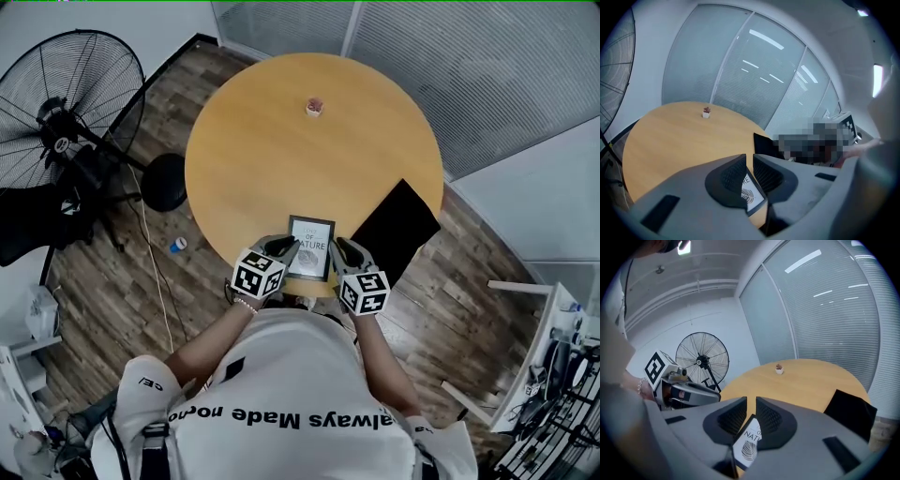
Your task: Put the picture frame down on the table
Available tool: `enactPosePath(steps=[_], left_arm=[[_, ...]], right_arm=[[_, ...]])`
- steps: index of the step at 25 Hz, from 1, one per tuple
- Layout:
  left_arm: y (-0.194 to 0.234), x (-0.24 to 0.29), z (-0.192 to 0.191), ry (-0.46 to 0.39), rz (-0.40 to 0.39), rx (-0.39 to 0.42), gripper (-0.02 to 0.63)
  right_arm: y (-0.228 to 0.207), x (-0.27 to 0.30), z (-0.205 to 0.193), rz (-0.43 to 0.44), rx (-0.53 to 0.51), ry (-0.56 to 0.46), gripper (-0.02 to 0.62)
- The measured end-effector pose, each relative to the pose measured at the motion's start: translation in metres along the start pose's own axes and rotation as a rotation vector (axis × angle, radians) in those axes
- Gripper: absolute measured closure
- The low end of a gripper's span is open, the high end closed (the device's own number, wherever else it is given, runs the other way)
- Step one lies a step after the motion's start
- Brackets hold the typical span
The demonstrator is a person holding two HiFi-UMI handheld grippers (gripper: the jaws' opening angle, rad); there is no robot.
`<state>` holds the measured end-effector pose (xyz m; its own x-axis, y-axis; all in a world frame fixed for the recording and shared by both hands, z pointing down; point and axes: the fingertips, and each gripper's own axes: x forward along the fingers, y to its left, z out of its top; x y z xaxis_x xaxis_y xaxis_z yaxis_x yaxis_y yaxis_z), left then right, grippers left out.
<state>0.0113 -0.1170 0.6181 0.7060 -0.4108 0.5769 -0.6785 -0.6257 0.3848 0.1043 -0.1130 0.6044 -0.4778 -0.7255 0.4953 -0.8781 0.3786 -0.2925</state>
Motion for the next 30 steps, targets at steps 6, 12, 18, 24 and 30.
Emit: enactPosePath(steps=[6,12,18,24,30], left_arm=[[-0.013,-0.019,0.042,-0.103,-0.005,0.054,0.557],[-0.026,-0.039,0.077,-0.179,-0.012,0.088,0.561],[-0.041,-0.061,0.113,-0.262,0.025,0.223,0.566],[-0.052,-0.087,0.145,-0.354,0.032,0.257,0.569],[-0.060,-0.106,0.167,-0.415,0.038,0.291,0.569]], right_arm=[[0.011,-0.017,0.048,0.023,-0.020,-0.094,0.528],[0.020,-0.031,0.086,0.039,-0.028,-0.166,0.531],[0.035,-0.049,0.120,0.051,-0.086,-0.217,0.534],[0.053,-0.066,0.152,0.068,-0.140,-0.275,0.534],[0.070,-0.082,0.181,0.093,-0.188,-0.332,0.534]])
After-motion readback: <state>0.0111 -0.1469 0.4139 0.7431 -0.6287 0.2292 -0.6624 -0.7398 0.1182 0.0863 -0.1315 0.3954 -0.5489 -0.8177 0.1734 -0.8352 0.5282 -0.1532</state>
